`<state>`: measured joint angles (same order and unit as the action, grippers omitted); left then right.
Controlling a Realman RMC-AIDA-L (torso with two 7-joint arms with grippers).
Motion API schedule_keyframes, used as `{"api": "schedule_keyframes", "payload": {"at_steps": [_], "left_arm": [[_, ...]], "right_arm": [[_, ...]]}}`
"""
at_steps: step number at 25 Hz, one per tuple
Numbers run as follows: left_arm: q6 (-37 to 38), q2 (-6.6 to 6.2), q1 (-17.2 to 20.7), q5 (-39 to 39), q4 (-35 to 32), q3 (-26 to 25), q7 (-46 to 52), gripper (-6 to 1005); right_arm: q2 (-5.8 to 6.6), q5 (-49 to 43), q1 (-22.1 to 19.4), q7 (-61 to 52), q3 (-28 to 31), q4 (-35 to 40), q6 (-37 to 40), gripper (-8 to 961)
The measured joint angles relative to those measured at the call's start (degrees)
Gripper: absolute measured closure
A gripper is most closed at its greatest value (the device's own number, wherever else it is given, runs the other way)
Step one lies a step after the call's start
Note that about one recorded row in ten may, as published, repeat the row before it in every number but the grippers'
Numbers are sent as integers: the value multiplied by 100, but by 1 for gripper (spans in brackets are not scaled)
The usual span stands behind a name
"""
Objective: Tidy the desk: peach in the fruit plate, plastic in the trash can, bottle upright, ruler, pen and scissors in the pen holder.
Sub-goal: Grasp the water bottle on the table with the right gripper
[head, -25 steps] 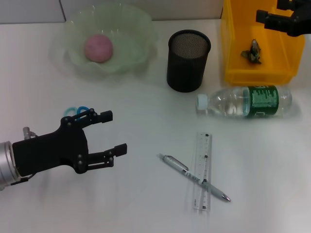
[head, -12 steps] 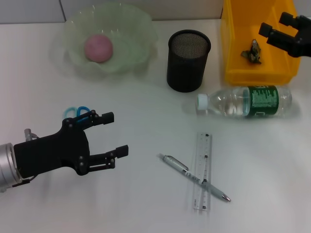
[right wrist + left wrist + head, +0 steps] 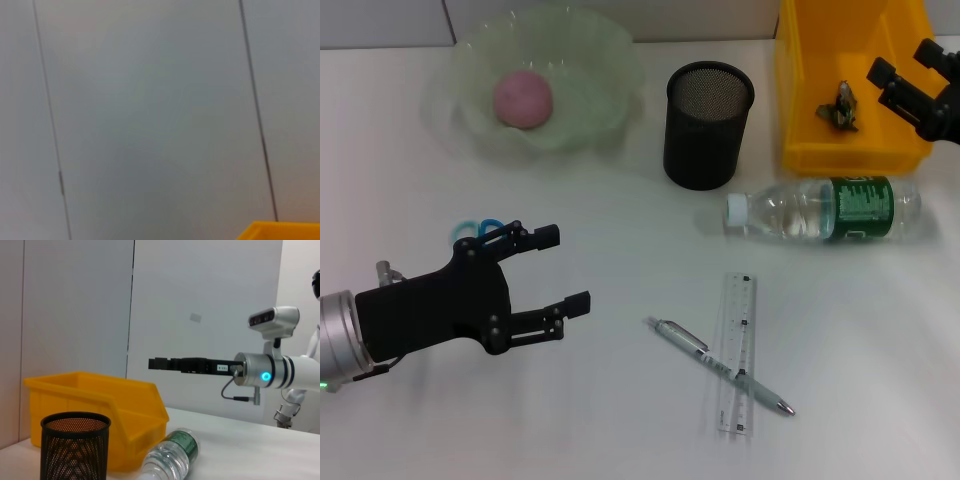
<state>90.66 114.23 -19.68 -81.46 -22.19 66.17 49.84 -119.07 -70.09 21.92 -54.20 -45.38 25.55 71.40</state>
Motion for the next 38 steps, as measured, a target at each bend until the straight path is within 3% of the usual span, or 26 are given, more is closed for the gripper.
{"api": "schedule_keyframes", "payload": {"at_steps": [8, 38], "left_arm": [[-118, 65, -22, 16, -2, -50, -11, 155], [-133, 64, -80, 11, -4, -146, -10, 155]], "right_arm": [[1, 20, 104, 256, -27, -312, -83, 192], [7, 31, 99, 215, -35, -308, -11, 192]]}}
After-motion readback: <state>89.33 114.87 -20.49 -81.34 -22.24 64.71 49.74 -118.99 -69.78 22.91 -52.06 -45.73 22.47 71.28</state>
